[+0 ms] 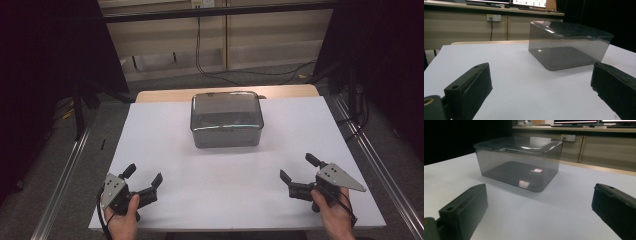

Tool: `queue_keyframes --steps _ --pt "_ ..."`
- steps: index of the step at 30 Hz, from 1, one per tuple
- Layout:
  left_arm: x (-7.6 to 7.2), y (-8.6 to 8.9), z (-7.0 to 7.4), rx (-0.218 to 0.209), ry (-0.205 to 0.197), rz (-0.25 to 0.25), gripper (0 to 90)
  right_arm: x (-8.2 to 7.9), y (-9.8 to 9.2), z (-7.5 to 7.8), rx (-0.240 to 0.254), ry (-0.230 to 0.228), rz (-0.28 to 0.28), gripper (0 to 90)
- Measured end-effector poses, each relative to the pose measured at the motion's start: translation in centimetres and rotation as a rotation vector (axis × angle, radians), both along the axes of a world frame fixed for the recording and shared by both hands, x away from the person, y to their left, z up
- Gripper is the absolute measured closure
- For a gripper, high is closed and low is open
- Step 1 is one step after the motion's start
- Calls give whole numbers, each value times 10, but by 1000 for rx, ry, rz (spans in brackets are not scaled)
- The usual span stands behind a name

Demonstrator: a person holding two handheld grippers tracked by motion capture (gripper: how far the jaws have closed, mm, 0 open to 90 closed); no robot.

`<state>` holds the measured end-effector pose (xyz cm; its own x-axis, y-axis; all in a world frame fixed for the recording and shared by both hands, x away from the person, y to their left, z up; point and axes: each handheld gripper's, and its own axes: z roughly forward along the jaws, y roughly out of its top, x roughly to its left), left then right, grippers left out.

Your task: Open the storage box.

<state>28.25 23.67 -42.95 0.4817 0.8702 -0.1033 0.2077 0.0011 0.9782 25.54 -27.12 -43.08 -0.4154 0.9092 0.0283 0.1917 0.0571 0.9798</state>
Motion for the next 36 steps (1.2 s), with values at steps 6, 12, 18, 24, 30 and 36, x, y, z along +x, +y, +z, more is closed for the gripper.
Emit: queue_keyframes --steps 6,12,18,24,30,36 --pt "0 1 -1 3 -1 -2 41 1 2 -1 19 16 11 0" --pt "0 -2 1 3 -15 3 41 9 13 2 44 33 65 0" --pt "1 -5 0 8 -9 -9 41 15 25 5 43 22 95 0" --pt "0 -5 -1 4 9 -23 41 20 34 11 14 29 121 0" --pt "1 -4 -1 29 0 -16 41 27 46 14 -8 2 147 0" --pt "2 -4 -3 30 9 -19 41 33 61 8 -28 27 180 6"
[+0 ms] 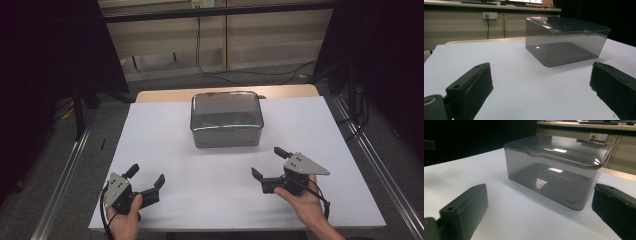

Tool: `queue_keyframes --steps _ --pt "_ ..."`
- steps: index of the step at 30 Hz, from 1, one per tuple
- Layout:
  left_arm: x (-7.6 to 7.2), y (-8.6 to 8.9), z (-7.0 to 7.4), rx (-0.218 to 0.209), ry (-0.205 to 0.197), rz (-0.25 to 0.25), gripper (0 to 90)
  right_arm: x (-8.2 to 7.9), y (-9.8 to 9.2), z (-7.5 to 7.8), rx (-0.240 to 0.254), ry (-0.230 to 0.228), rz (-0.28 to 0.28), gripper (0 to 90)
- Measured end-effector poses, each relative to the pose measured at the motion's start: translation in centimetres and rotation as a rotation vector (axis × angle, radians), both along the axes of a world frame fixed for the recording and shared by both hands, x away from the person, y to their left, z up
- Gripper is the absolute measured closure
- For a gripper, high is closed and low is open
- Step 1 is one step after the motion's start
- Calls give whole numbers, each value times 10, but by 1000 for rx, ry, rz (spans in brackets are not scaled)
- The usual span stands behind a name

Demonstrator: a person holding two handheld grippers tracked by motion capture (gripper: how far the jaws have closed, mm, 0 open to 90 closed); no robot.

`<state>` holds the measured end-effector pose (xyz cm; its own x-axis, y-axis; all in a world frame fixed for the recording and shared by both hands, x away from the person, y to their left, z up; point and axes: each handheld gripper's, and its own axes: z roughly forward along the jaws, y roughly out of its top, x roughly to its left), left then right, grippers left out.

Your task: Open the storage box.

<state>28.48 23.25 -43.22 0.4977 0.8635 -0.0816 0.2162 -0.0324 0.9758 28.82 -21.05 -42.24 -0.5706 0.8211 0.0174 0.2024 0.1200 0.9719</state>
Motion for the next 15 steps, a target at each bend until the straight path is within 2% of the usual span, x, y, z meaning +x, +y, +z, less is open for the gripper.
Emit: queue_keyframes --steps 3,5,8,9,12,15 --pt "0 0 -1 -8 17 -7 41 3 4 1 -4 0 6 10" --pt "1 0 -1 7 14 2 41 8 9 3 -2 12 0 16" --pt "1 0 -1 6 11 2 41 15 16 3 -1 17 13 17" --pt "1 1 -1 8 6 5 41 20 19 3 -1 3 15 13" --pt "1 1 -1 20 3 6 41 24 22 4 7 -1 27 0" --pt "0 1 -1 26 -1 7 41 30 26 5 -5 -22 40 15"
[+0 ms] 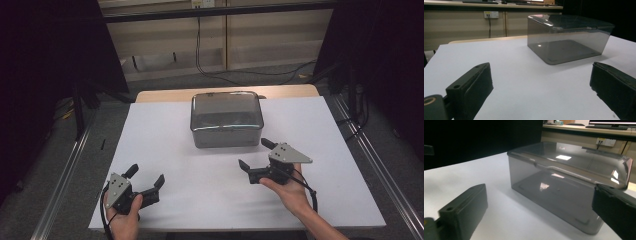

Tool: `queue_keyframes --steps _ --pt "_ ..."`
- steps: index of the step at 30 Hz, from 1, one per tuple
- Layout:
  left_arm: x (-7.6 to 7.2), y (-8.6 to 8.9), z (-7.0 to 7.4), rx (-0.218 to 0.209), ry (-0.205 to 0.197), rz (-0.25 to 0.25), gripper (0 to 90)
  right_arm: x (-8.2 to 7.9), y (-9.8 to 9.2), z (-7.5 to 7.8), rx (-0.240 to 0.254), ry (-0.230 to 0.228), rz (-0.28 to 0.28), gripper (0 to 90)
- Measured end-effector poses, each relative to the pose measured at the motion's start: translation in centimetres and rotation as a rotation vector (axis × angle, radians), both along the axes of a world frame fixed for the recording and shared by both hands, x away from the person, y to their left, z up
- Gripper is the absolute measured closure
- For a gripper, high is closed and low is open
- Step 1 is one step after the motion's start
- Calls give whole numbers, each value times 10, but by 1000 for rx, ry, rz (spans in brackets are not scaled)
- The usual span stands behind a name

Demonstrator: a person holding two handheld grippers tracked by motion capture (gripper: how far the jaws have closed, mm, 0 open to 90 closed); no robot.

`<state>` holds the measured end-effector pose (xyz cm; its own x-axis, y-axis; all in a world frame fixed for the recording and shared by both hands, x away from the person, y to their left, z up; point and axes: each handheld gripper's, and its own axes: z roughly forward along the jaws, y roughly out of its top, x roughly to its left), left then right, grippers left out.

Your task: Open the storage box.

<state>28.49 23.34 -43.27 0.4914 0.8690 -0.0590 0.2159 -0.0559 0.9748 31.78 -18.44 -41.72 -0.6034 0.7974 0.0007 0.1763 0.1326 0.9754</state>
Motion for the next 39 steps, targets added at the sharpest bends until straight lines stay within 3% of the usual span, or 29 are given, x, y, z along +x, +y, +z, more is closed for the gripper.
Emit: queue_keyframes --steps 3,8,17,18,23,24,26,29,30,33,34,37,38,39 --pt "0 1 0 4 -1 0 41 6 6 4 26 -12 -14 26" --pt "-1 2 0 4 -1 3 41 15 17 9 14 -29 4 9" --pt "0 5 -1 13 4 9 41 33 32 13 -53 -48 21 9" --pt "0 5 -1 14 3 6 41 36 34 15 -97 -78 22 6" --pt "1 5 -1 11 14 5 41 39 38 16 -167 -110 17 5" --pt "1 6 -1 10 16 8 41 40 41 14 -248 -153 16 29" --pt "1 6 -1 8 17 10 41 40 41 14 -271 -160 16 37" --pt "2 7 -2 14 19 9 41 41 45 12 -398 -220 -4 62" --pt "2 7 -2 16 19 11 40 43 48 11 -474 -264 -9 92" --pt "2 7 -1 9 18 7 41 46 50 11 -503 -286 -16 90" --pt "2 8 -1 9 14 11 41 49 53 12 -541 -321 -20 100" --pt "2 9 -1 8 17 15 40 52 55 12 -580 -337 -22 124" --pt "2 10 -1 4 16 19 41 53 58 11 -636 -370 -26 146" --pt "2 10 -1 4 16 19 41 53 58 11 -636 -370 -26 146"
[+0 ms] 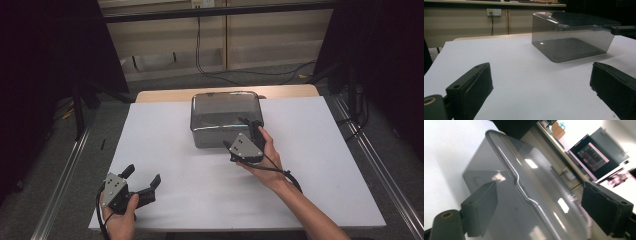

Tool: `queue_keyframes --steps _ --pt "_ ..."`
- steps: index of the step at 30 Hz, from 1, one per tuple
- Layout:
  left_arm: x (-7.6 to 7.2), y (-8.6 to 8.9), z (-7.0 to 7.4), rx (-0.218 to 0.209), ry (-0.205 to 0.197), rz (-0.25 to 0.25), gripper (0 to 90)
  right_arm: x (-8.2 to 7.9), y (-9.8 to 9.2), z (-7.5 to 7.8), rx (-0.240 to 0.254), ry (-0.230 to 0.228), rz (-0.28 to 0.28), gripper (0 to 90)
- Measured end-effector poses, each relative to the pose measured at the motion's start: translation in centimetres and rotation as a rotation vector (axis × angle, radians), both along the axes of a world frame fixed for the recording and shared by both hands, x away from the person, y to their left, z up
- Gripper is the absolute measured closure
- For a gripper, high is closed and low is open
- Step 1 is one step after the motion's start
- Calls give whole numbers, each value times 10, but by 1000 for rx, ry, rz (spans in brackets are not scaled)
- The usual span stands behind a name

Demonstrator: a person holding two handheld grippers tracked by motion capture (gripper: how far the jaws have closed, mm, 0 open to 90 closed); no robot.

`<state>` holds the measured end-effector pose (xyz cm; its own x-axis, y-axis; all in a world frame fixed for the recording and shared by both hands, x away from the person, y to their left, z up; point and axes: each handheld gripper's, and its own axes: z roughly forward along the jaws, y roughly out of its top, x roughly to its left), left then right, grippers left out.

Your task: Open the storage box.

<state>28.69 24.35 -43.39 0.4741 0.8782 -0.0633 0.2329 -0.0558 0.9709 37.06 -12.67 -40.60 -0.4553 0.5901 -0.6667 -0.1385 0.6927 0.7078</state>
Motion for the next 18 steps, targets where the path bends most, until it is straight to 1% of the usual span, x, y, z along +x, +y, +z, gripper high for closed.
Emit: queue_keyframes --steps 1,3,4,5,7,9,11,13,14,15,17,18 --pt "0 0 0 0 -1 1 41 0 1 0 -21 -12 0 160" --pt "0 0 0 2 -1 -2 41 -1 5 -2 -91 -51 1 201" --pt "0 0 0 2 -1 -2 41 -1 5 -2 -91 -51 1 201" --pt "0 0 0 4 -2 -4 41 -1 7 -4 -131 -78 2 225" --pt "0 0 0 9 -1 -5 40 -1 8 -6 -168 -96 -2 251" --pt "0 0 0 9 -1 -8 41 -2 10 -8 -224 -122 -8 269" --pt "0 -1 0 7 -1 -4 40 -3 12 -9 -247 -114 -8 316" --pt "1 -1 0 3 2 -4 39 -3 15 -10 -320 -134 -3 363" --pt "1 -1 0 3 2 -4 39 -3 17 -10 -348 -143 1 374" --pt "1 -2 0 5 3 -3 39 -3 18 -10 -365 -145 0 397" --pt "1 -3 0 6 -2 -8 38 -3 20 -12 -379 -150 8 427" --pt "1 -3 0 6 -2 -8 35 -3 20 -12 -379 -150 8 427"
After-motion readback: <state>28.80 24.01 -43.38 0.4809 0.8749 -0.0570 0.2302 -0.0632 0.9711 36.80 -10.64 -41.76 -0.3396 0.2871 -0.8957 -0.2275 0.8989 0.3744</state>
